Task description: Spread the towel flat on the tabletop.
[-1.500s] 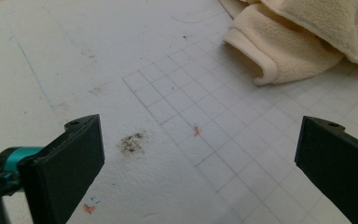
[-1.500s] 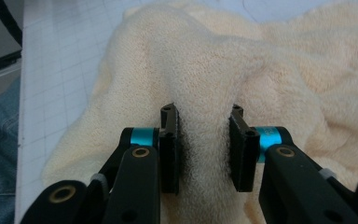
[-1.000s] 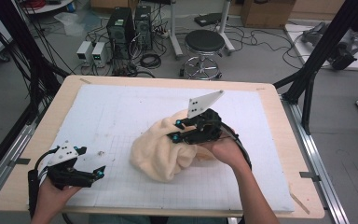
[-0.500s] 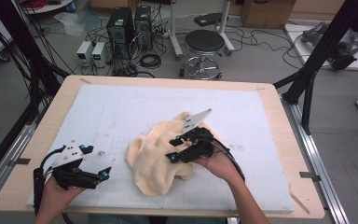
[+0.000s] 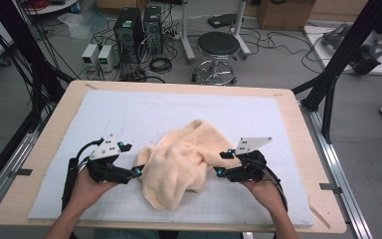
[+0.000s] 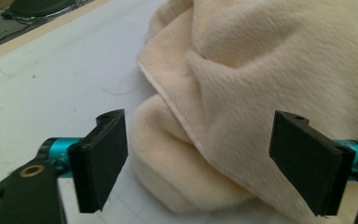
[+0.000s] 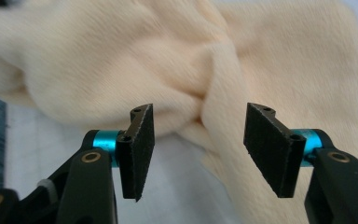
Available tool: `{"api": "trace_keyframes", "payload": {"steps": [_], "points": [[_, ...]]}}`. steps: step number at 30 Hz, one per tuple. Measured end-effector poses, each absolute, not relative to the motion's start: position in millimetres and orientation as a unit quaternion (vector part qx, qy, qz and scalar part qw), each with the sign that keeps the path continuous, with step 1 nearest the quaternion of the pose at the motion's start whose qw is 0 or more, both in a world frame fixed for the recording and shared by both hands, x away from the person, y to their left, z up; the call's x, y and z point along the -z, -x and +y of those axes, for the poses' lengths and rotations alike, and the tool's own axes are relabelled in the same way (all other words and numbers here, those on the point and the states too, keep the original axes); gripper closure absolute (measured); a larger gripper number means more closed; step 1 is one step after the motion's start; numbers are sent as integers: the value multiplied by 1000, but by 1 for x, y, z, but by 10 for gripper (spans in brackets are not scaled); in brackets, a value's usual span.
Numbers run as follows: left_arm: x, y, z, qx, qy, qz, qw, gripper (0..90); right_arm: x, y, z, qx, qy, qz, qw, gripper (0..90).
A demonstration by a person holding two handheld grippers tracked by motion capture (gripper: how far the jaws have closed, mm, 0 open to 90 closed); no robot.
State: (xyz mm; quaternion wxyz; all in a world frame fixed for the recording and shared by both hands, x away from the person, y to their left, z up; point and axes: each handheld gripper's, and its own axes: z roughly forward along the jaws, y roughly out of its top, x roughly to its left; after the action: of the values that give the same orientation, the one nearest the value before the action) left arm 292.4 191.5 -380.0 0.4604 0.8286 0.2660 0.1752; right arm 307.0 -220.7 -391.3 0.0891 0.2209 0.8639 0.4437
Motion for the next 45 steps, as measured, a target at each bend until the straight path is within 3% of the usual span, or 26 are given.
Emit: {"api": "trace_keyframes", "payload": {"steps": [6, 15, 18, 20, 24, 26, 27, 30, 34, 45], "points": [[383, -326, 166, -168, -839, 259, 449, 332, 410, -319, -223, -411, -254, 871, 96, 436], [402, -360, 126, -81, -868, 259, 415, 392, 429, -332, -211, -367, -264, 887, 94, 458], [417, -364, 117, -38, -887, 247, 388, 432, 433, -332, -205, -350, -259, 894, 101, 507], [420, -363, 115, -31, -890, 238, 388, 551, 433, -333, -205, -358, -259, 892, 96, 580], [419, -360, 111, -36, -897, 225, 378, 714, 433, -335, -206, -365, -260, 889, 88, 649], [417, -358, 111, -42, -900, 223, 371, 729, 433, -334, -206, -366, -258, 890, 88, 681], [415, -356, 111, -49, -900, 227, 369, 764, 431, -333, -205, -366, -248, 892, 89, 757], [408, -353, 116, -56, -899, 228, 369, 797, 426, -331, -207, -369, -235, 894, 96, 797], [398, -349, 132, -57, -891, 234, 384, 805, 415, -332, -211, -385, -222, 890, 101, 812], [353, -319, 206, -135, -858, 266, 418, 812, 348, -355, -201, -431, -195, 873, 116, 821]]}}
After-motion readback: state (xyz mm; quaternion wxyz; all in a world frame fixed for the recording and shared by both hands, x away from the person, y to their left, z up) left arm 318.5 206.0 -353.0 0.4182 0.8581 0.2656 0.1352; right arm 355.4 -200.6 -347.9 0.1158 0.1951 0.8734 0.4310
